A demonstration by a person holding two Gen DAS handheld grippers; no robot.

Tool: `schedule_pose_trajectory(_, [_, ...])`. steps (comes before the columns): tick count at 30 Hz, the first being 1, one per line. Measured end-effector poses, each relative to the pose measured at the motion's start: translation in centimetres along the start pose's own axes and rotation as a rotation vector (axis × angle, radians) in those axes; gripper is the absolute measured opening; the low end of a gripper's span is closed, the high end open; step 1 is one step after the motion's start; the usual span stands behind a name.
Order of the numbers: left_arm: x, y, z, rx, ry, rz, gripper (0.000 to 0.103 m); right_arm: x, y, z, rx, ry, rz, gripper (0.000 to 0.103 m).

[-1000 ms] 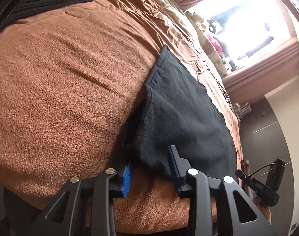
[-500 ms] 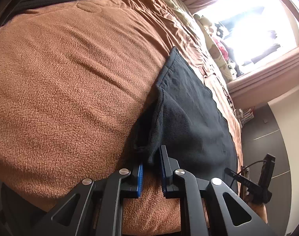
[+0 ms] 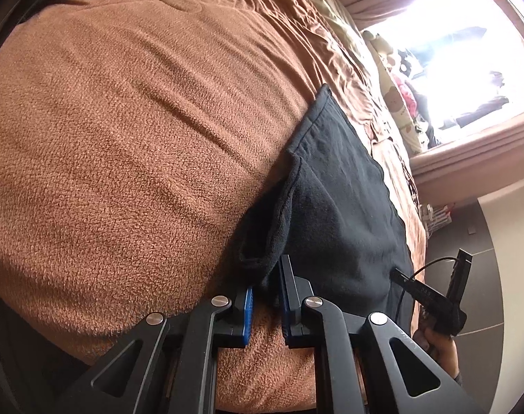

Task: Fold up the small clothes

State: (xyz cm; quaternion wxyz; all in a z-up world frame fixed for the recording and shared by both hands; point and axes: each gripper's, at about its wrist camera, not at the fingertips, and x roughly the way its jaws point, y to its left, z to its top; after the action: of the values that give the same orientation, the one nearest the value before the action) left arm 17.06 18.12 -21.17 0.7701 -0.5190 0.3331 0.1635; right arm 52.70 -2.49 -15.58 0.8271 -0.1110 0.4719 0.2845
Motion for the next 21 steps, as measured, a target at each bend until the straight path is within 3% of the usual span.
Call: schedule_pose_trajectory(21, [-1.1, 2.4, -0.9, -0.099, -0.030, -0.029, 0.011, 4.2, -1.2, 5.5, 0.043, -0.024, 0.022, 0.006])
